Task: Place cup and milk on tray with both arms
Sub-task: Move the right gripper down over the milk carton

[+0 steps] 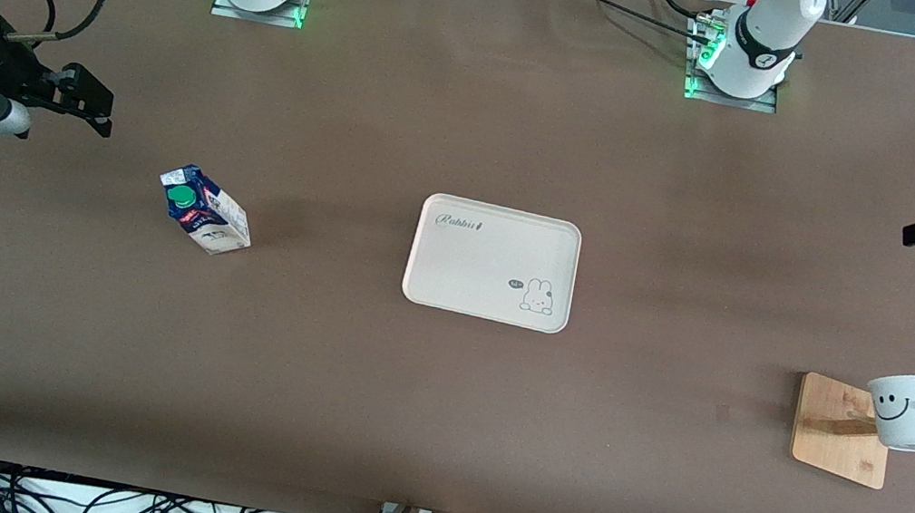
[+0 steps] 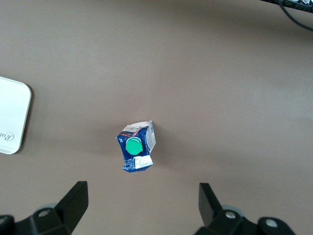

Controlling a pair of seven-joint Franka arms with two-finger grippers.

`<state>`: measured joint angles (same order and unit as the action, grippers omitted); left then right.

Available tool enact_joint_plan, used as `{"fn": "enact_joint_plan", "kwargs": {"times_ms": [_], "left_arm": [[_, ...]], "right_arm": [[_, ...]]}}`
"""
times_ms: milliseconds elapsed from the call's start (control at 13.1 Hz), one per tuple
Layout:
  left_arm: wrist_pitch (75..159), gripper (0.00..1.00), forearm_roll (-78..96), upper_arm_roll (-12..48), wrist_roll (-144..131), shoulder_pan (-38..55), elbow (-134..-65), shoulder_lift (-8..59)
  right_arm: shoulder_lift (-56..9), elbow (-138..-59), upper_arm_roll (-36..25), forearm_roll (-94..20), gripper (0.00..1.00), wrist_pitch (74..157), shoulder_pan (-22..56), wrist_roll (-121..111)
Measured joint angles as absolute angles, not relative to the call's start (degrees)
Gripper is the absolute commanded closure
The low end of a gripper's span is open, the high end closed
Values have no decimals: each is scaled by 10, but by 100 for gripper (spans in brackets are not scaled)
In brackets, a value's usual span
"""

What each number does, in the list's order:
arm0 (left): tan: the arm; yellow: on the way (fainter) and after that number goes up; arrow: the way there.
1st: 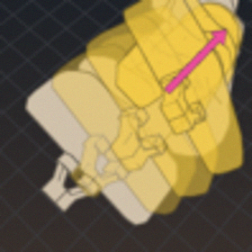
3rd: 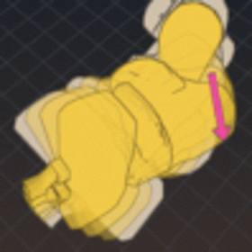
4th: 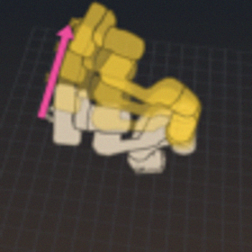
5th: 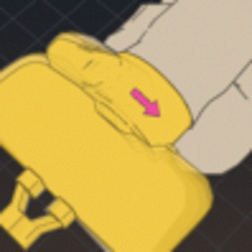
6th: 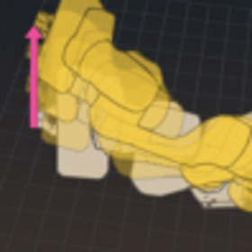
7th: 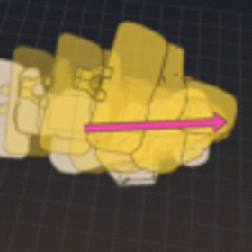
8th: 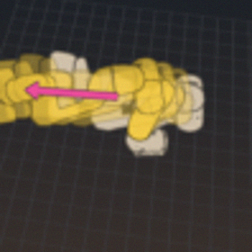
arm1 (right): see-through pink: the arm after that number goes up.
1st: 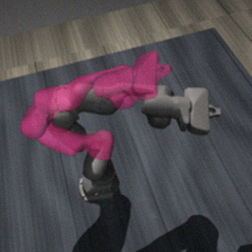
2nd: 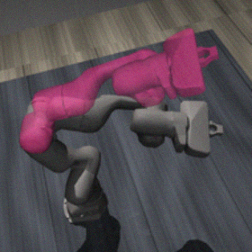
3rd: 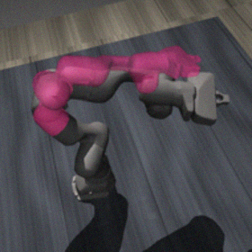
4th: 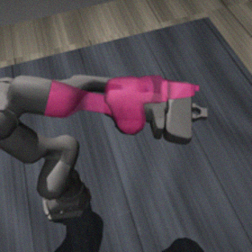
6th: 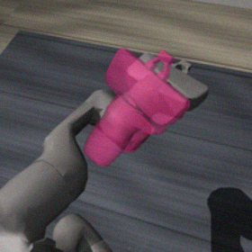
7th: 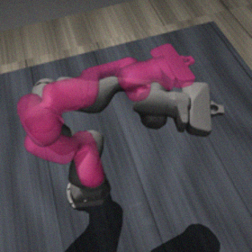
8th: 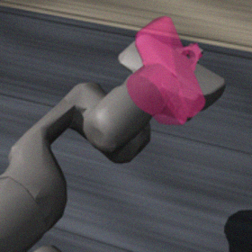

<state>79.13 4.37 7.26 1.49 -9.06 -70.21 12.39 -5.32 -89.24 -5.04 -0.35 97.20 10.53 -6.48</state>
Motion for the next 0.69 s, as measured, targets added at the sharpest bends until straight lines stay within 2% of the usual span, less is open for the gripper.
{"fn": "enact_joint_plan", "kwargs": {"times_ms": [230, 689], "left_arm": [[819, 0, 25, 73, 15, -89, -704, 142], [822, 0, 24, 80, 14, -66, -705, 166]], "right_arm": [[-53, -892, -51, -3, 0, 982, 105, -65], [-55, -892, -51, -4, 0, 989, 99, -65]]}}
